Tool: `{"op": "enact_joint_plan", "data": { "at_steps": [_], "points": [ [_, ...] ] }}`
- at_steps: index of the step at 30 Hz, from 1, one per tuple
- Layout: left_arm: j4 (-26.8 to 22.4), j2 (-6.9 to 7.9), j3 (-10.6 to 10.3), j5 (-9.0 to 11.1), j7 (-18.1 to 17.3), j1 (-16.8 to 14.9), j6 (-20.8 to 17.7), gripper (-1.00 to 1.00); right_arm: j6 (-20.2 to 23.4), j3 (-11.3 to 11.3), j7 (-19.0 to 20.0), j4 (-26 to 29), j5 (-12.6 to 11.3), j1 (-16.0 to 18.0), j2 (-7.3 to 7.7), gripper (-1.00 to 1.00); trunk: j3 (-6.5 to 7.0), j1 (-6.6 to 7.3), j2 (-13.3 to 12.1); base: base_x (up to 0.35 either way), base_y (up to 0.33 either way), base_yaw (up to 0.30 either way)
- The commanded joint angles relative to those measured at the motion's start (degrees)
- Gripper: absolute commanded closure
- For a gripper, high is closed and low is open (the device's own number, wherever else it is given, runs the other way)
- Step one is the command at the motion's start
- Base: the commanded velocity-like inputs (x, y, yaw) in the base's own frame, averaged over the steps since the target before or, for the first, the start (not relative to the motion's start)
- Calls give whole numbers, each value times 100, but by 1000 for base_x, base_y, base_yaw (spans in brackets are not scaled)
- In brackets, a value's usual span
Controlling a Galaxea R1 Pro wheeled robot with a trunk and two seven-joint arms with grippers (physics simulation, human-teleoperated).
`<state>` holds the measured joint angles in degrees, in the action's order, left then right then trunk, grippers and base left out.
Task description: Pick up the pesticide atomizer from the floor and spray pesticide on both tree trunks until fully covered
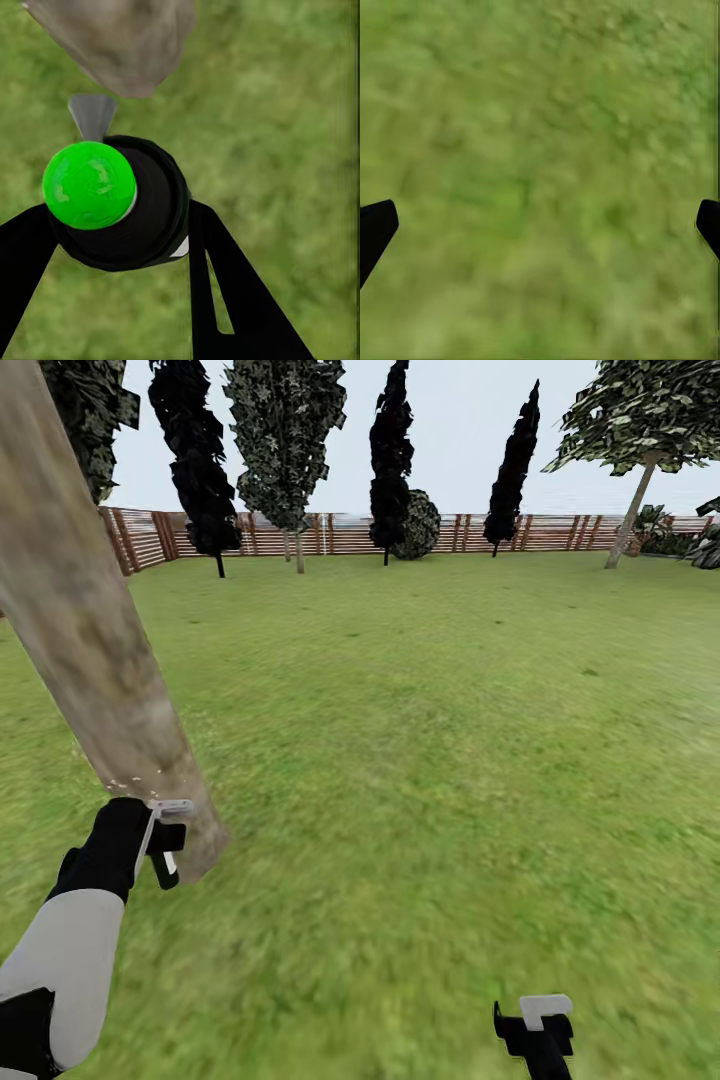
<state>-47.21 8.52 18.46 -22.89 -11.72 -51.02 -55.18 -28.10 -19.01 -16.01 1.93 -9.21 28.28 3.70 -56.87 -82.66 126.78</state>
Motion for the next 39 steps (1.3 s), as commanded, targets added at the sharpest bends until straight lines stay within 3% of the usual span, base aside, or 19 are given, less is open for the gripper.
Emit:
{"op": "enact_joint_plan", "data": {
  "at_steps": [1, 5, 9, 11, 13, 18, 19, 25, 29, 32, 39],
  "points": [
    [-7, 36, 16, -58, -58, 1, -19, 100, -12, -50, -7, 1, -60, 2, 0, -100, -5, -1, 2, 166, -238, 149],
    [26, 235, 40, -59, -58, 18, 3, 100, -11, -50, -7, 1, -55, 2, 0, -100, -5, -1, 2, 166, -238, 249],
    [53, 154, 25, -31, -50, 8, 1, 100, -12, -50, -7, 1, -59, 2, -1, -100, -5, -1, 2, 166, -238, 276],
    [62, 5, 24, -36, -50, -3, -1, 100, -11, -50, -7, 1, -55, 2, -1, -100, -5, -1, 2, 166, -238, 277],
    [63, 9, 8, -46, -50, 1, 3, 100, -11, -50, -7, 1, -60, 2, -3, -100, -5, -1, 2, 166, -238, 277],
    [81, 357, 84, -56, -64, 102, 51, 100, -11, -50, -7, 1, -56, 2, -8, -100, -5, -1, 2, 166, -238, 277],
    [85, 370, 82, -53, -64, 134, 56, 100, -11, -50, -7, 1, -56, 2, -9, -100, -5, -1, 2, 166, -238, 277],
    [81, 117, 48, -14, -43, 229, 63, 100, -12, -51, -7, 1, -63, 2, -9, -100, -5, -1, 2, 167, -238, 277],
    [84, 174, 74, -29, -49, 234, 66, 100, -11, -54, 1, 1, -62, 2, -9, -100, -5, -1, 2, 172, -238, 277],
    [87, 326, 82, -46, -57, 412, 122, 100, -12, -51, 1, 1, -63, 2, -9, -100, -5, -1, 2, 133, -168, 127],
    [89, 273, 40, -41, -51, 478, 146, 100, -11, -51, 1, 1, -63, 2, -9, -100, -5, -1, 2, 76, -60, 100]
  ]
}}
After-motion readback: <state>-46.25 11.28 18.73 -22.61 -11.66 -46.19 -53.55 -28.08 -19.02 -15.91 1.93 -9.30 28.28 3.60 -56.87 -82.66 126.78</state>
